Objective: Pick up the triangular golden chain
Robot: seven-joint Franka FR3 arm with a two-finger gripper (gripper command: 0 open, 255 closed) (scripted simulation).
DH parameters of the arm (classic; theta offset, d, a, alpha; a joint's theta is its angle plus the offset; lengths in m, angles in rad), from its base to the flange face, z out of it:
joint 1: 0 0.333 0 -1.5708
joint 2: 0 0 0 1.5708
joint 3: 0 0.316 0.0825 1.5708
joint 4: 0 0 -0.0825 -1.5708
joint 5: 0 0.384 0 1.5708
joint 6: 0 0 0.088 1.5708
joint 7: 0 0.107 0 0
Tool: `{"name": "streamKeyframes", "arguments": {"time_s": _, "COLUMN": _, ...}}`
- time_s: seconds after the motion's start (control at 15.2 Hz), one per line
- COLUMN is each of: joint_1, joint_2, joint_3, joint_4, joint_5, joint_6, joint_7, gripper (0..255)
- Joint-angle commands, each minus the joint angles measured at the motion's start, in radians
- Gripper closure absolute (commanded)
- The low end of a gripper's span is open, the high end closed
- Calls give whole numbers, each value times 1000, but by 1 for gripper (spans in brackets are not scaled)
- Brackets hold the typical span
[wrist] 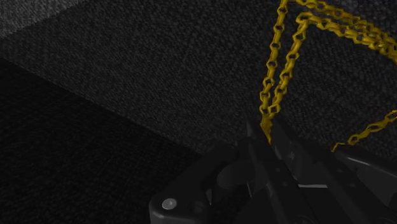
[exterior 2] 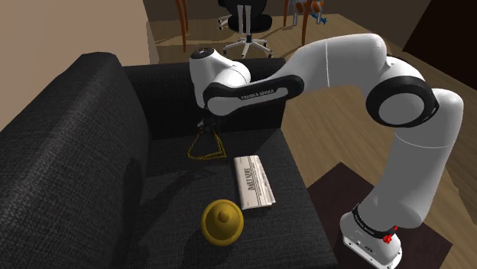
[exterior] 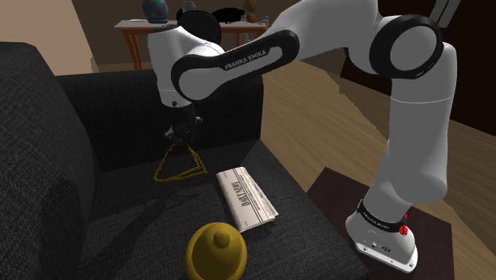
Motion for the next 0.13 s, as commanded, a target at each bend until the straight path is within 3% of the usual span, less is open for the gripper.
{"name": "streamKeyframes", "arguments": {"time_s": 0.0, "joint_1": 1, "joint_2": -4, "joint_3": 1, "joint_4": 12, "joint_5": 2, "joint_6": -17, "joint_7": -2, "gripper": 255}}
{"name": "streamKeyframes", "arguments": {"time_s": 0.07, "joint_1": 1, "joint_2": -4, "joint_3": 1, "joint_4": 13, "joint_5": 2, "joint_6": -17, "joint_7": -2, "gripper": 255}}
